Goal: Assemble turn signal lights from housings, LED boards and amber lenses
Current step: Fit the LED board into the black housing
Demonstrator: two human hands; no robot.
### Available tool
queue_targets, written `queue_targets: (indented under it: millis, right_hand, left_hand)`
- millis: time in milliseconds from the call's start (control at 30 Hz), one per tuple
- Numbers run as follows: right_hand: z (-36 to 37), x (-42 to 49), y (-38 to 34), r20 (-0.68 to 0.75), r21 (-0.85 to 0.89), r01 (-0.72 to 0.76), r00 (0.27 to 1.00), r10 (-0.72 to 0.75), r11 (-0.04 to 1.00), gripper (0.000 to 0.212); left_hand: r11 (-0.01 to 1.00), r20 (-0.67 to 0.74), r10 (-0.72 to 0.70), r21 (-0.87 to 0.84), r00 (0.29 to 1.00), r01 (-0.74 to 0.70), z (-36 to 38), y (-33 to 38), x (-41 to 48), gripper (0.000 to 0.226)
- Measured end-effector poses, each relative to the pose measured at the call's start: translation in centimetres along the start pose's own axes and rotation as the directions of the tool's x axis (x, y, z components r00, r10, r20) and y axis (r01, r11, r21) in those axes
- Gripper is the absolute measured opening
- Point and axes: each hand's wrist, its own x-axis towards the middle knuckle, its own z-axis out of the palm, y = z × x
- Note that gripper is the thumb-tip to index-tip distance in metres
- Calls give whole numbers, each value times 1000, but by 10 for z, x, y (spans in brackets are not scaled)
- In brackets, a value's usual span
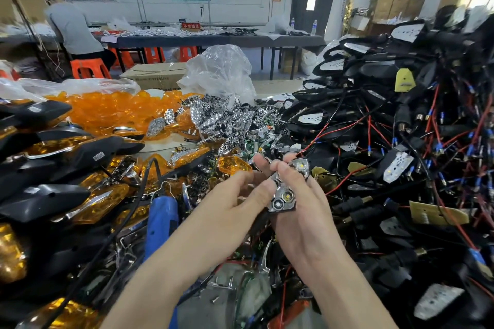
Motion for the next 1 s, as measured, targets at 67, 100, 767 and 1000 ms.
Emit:
queue_targets:
  millis: [67,100,767,1000]
  right_hand:
    - [1,-1,-1,4,-52,-1,1000,2,999,27]
    - [0,-2,-2,8,-76,-1,1000,2,997,27]
    - [2,-4,6,-2,-316,138,989,-146,939,21]
    - [-4,-4,20,-21,-517,224,962,-274,826,32]
  left_hand:
    - [991,16,-30,-132,999,32,6,1,-1,29]
    - [984,19,-43,-170,999,45,8,2,-1,24]
    - [981,27,-40,-191,999,44,14,7,1,18]
    - [980,-92,-44,-197,995,25,25,6,3,32]
